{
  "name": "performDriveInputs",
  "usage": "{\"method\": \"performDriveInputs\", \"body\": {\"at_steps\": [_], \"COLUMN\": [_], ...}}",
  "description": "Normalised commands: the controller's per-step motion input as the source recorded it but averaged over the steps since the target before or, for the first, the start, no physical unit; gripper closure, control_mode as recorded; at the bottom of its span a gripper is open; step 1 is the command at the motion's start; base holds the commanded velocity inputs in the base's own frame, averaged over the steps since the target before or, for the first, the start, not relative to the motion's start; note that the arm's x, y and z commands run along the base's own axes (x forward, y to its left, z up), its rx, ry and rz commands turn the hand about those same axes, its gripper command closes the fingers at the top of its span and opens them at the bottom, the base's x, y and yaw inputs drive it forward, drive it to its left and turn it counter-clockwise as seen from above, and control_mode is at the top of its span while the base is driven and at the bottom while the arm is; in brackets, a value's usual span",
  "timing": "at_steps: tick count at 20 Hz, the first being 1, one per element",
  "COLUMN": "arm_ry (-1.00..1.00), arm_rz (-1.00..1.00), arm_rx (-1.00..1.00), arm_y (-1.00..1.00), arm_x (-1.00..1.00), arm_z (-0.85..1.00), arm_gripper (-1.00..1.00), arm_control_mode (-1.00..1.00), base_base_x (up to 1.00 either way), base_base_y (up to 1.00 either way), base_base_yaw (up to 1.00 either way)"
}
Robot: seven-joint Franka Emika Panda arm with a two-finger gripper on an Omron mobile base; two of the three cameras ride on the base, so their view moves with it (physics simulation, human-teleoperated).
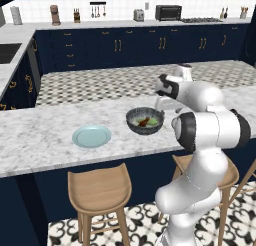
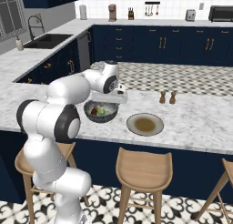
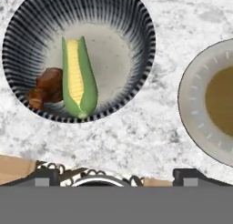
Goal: Pick the chicken drumstick and corn from their plates and place them in the bowl. Then put the bowl in the fridge.
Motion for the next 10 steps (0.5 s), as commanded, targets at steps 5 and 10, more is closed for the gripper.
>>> {"method": "performDriveInputs", "body": {"at_steps": [5, 10], "arm_ry": [0.01, 0.09], "arm_rz": [-0.44, -0.55], "arm_rx": [0.19, 0.13], "arm_y": [-0.08, 0.0], "arm_x": [0.44, 0.23], "arm_z": [-0.01, -0.19], "arm_gripper": [-1.0, -1.0], "arm_control_mode": [-1.0, -1.0], "base_base_x": [0.0, 0.0], "base_base_y": [0.0, 0.0], "base_base_yaw": [0.0, 0.0]}}
